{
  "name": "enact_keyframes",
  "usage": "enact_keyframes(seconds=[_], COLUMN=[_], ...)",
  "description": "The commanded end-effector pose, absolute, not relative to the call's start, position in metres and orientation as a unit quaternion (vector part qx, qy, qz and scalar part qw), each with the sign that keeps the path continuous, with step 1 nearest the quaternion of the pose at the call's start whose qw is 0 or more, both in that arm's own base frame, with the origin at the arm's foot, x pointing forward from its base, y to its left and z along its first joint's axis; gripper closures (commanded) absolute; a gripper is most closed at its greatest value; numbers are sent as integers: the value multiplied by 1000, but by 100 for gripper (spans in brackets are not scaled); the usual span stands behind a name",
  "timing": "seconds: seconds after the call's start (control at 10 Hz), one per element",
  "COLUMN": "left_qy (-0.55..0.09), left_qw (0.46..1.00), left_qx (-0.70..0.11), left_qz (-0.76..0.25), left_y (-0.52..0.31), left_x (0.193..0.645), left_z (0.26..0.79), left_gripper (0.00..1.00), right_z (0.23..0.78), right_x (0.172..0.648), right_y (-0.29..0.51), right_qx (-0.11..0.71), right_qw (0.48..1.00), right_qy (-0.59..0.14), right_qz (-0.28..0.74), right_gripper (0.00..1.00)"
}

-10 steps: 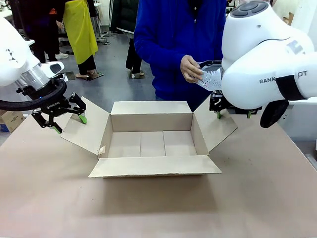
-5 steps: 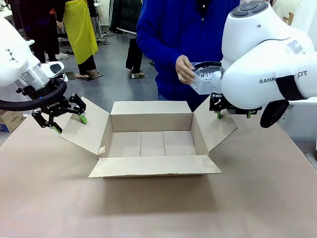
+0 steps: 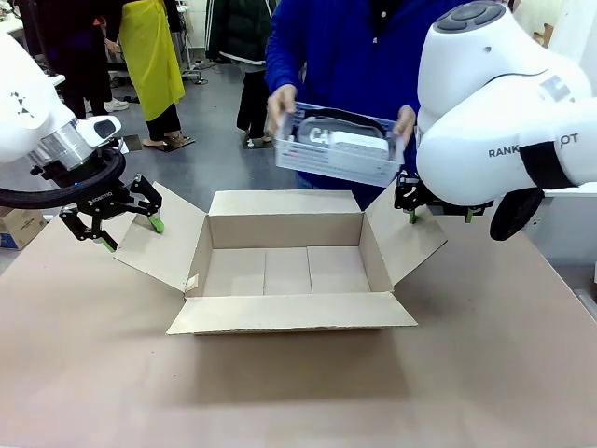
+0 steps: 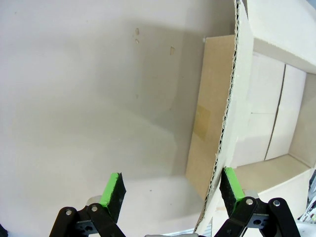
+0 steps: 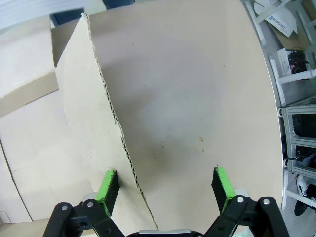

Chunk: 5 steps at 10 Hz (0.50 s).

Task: Pack the gift set into the box.
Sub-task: Lift both hands away from the flaps of the Package Box.

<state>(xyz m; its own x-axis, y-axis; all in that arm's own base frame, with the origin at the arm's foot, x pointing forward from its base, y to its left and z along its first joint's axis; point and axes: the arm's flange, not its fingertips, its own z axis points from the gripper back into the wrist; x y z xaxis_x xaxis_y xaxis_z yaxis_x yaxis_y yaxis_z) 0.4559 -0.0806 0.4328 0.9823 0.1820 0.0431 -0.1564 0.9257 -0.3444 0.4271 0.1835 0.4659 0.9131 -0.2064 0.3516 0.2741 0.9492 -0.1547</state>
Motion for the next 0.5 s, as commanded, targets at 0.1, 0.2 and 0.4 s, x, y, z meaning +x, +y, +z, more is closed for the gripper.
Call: enact_keyframes(seconds=[0.1,0.2,0.4], left_qy=[-38,-38,-38], left_qw=[981,981,981], left_qx=[-165,-165,-165], left_qz=[92,92,92], left_y=[-80,-80,-80], left_x=[455,455,455], left_z=[434,434,434], left_gripper=[0,0,0], right_z=[468,468,468], right_x=[432,432,432], right_y=[182,182,182], right_qx=[-108,-108,-108], right_qw=[971,971,971], right_qy=[-173,-173,-173], right_qz=[-120,-120,-120], right_gripper=[0,0,0])
